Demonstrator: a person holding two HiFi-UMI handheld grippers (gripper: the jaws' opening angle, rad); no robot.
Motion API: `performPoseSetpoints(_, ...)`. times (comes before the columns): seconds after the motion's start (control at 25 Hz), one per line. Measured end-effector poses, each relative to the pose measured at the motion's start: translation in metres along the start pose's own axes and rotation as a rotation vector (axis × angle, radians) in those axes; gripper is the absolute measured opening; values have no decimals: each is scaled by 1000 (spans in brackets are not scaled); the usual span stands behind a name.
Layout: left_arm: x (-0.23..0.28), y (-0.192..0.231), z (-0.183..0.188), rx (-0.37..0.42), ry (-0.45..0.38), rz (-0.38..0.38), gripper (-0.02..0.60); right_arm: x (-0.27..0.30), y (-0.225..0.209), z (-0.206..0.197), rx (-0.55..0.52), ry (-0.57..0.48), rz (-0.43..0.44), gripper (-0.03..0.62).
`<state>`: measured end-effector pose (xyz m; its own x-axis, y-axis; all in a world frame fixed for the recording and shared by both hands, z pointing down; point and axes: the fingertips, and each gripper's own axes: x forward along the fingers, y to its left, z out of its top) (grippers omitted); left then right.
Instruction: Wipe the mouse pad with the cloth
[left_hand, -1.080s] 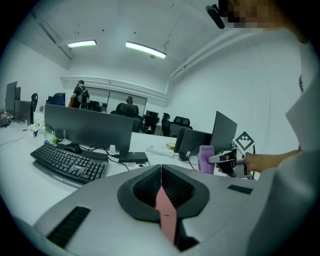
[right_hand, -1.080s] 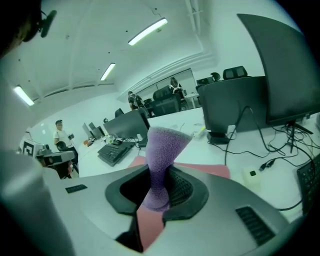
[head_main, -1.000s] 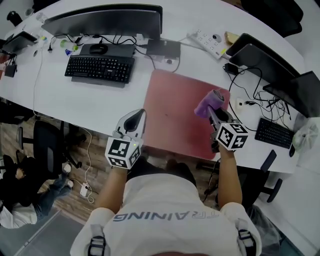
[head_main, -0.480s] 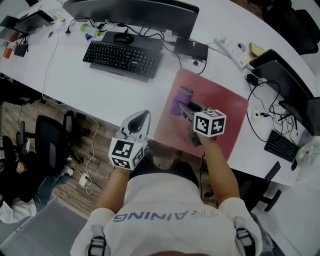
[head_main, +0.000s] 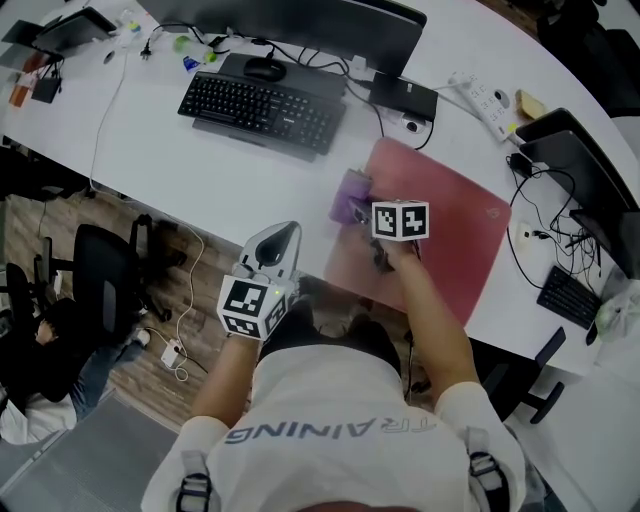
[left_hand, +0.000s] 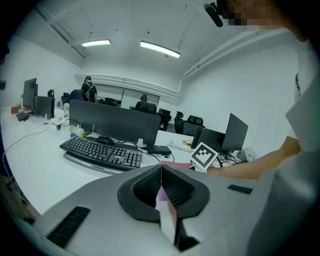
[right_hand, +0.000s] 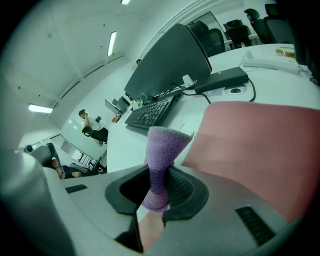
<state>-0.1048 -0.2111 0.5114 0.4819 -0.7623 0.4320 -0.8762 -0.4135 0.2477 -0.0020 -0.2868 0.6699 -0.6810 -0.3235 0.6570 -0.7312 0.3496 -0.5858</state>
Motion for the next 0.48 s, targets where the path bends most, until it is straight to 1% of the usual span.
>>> performPoseSetpoints(0.24,3,-6,-3,3,11,-16,31,-9,-31,-8,68,-6,-40,95)
performPoseSetpoints(0.48,12,-22,-1,11,12,-32,31,-33,-56,-17,92,-2,-66,95)
